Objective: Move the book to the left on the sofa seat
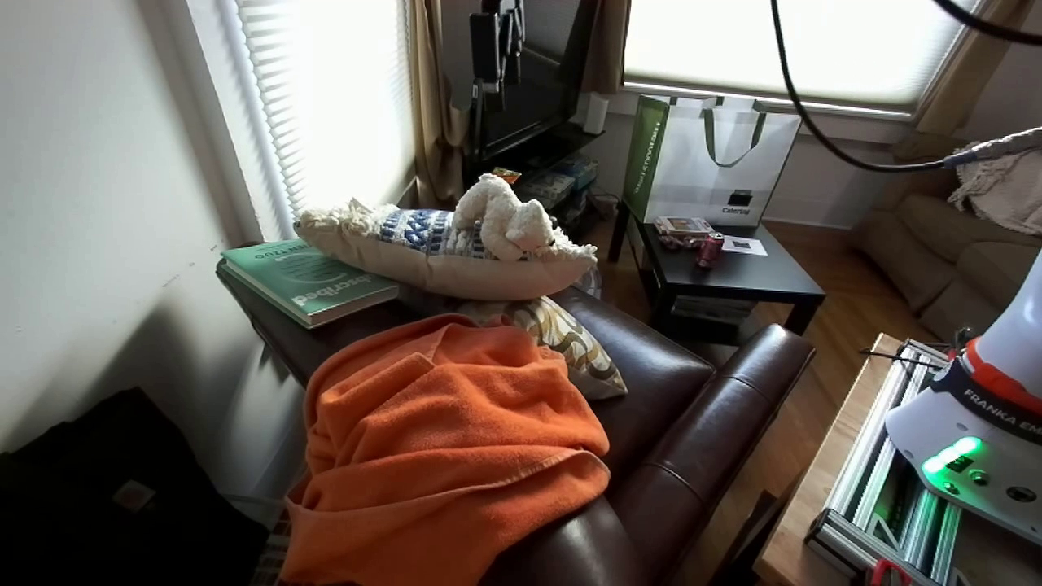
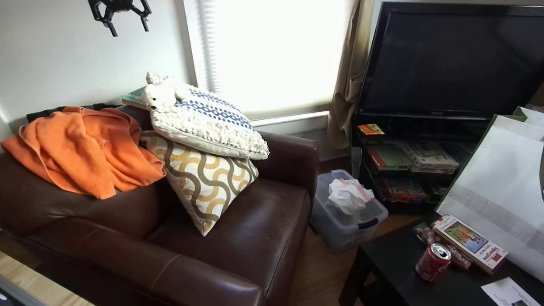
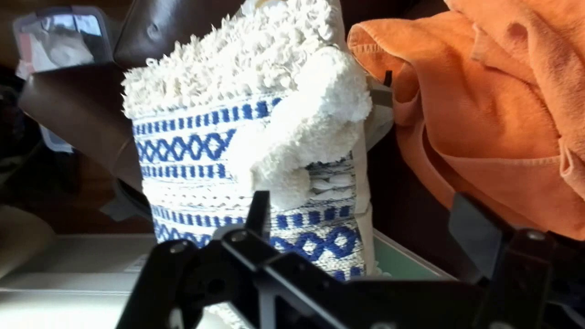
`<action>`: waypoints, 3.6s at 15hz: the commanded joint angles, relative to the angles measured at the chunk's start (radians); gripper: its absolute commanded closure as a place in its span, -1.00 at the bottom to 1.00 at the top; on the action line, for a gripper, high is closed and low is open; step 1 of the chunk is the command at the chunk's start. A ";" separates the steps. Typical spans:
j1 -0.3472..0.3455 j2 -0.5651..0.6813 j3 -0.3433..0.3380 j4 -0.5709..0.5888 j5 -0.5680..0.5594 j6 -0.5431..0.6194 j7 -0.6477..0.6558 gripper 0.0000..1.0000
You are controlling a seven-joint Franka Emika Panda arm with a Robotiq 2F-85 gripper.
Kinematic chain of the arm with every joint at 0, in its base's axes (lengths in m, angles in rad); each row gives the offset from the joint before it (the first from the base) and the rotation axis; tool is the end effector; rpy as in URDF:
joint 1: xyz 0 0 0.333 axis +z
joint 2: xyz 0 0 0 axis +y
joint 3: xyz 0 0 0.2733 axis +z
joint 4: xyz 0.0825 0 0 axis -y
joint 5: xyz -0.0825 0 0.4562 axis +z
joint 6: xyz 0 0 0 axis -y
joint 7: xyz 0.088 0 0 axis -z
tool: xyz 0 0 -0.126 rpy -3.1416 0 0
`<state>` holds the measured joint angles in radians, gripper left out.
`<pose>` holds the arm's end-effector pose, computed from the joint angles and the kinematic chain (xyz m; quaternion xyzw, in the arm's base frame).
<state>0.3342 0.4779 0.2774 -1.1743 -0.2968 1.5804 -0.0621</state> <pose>0.6454 0.3608 0.4623 0.9425 0.3221 -0.0045 0.0892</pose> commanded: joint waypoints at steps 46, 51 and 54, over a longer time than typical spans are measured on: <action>0.434 0.725 -0.290 0.795 -0.048 -0.289 -0.288 -1.00; 0.430 0.674 -0.295 0.719 -0.022 -0.282 -0.288 -1.00; 0.433 0.677 -0.301 0.719 -0.028 -0.277 -0.284 -1.00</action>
<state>0.7615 1.1707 -0.0084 -0.4228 -0.3299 1.2856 -0.3521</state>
